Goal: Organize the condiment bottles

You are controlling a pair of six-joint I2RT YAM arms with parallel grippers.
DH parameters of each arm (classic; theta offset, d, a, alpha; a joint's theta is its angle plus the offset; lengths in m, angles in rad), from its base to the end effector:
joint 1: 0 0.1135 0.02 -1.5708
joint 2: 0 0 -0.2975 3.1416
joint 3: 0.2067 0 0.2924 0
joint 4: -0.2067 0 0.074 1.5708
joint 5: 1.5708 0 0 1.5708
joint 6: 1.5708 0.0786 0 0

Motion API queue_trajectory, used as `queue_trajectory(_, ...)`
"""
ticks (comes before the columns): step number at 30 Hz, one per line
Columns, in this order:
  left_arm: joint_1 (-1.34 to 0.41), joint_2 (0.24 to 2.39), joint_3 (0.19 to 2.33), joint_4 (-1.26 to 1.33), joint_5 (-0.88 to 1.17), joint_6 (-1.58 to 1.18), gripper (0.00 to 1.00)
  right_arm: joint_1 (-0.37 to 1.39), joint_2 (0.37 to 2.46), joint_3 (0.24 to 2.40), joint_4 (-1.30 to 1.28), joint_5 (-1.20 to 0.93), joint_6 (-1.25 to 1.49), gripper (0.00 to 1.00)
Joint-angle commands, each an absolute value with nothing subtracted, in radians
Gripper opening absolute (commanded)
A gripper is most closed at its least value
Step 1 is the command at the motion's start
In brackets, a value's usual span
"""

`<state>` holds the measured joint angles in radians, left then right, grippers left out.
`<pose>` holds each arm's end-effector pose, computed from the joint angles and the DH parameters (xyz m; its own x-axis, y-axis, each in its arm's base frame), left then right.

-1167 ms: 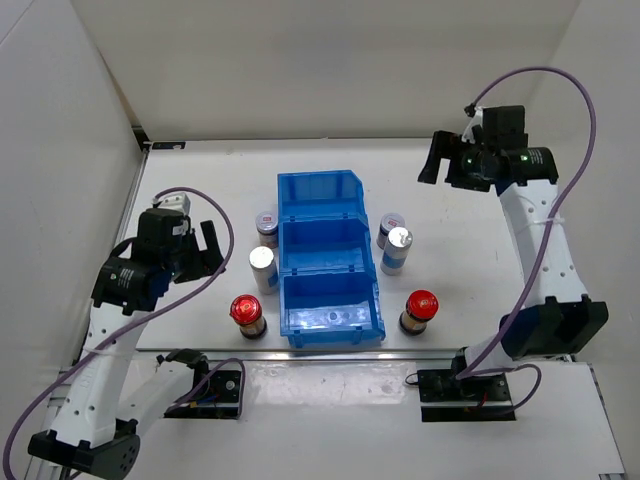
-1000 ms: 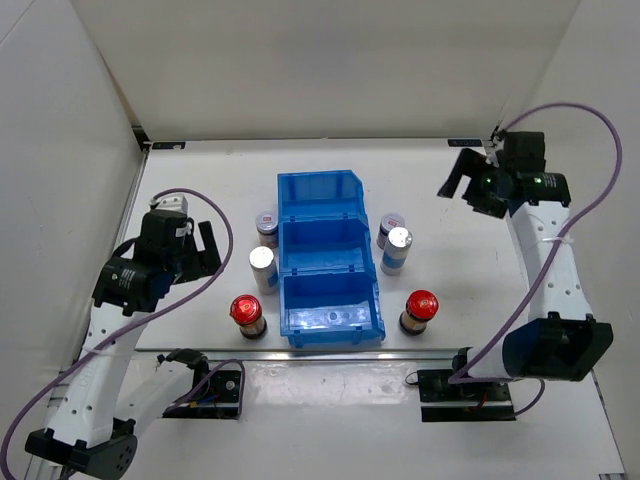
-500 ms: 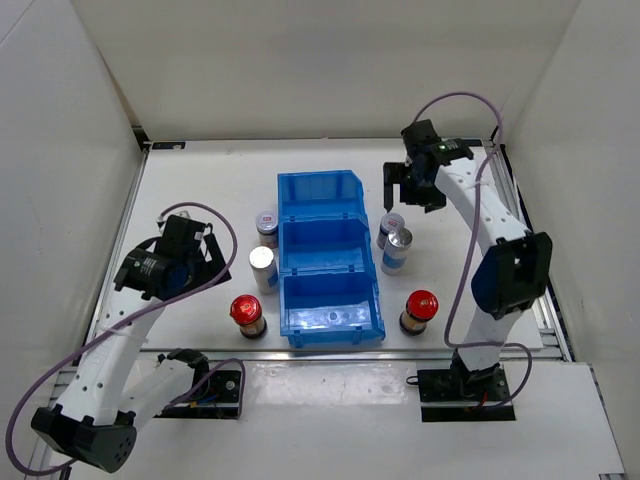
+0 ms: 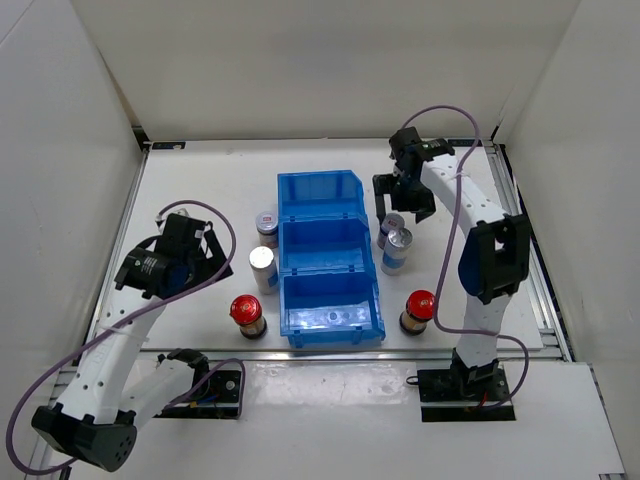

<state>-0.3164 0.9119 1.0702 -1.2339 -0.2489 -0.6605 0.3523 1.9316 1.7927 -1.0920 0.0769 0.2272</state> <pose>0.1793 -0.0383 0.3210 -0.7771 -0.3712 -0.5082 -0.3627 0.9241 -0.1204 0.4409 0.1557 0.2680 -0.9342 -0.1042 -0.3411 -0.1124 0.9936 0.0045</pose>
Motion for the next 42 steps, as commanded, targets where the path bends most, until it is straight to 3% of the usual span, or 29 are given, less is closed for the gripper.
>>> queue_trajectory(1, -0.319, 0.914, 1.066, -1.223, -0.282, -0.686, 1.0, 0.354, 1.98, 1.812, -1.077, 0.041, 0.216, 1.0)
queue_trajectory(9, -0.319, 0.904, 1.066, -1.232, -0.351, -0.729, 1.0, 0.4, 2.065, 1.799, -1.068, 0.172, 0.225, 0.93)
queue_trajectory(16, -0.319, 0.914, 1.066, -1.232, -0.342, -0.729, 1.0, 0.4, 2.108, 1.853, -1.049, 0.158, 0.207, 0.71)
queue_trajectory(20, -0.319, 0.9, 1.066, -1.232, -0.342, -0.719, 1.0, 0.4, 2.108, 1.871, -1.049, 0.212, 0.218, 0.42)
queue_trajectory(29, -0.319, 0.864, 1.057, -1.223, -0.342, -0.719, 1.0, 0.469, 1.964, 1.999, -1.081, 0.422, 0.227, 0.01)
queue_trajectory(37, -0.319, 0.864, 1.057, -1.223, -0.351, -0.729, 1.0, 0.696, 1.884, 2.04, -1.092, 0.486, 0.141, 0.01)
queue_trajectory(42, -0.319, 0.854, 1.057, -1.223, -0.36, -0.729, 1.0, 0.77, 1.885, 2.031, -1.092, 0.413, 0.127, 0.01)
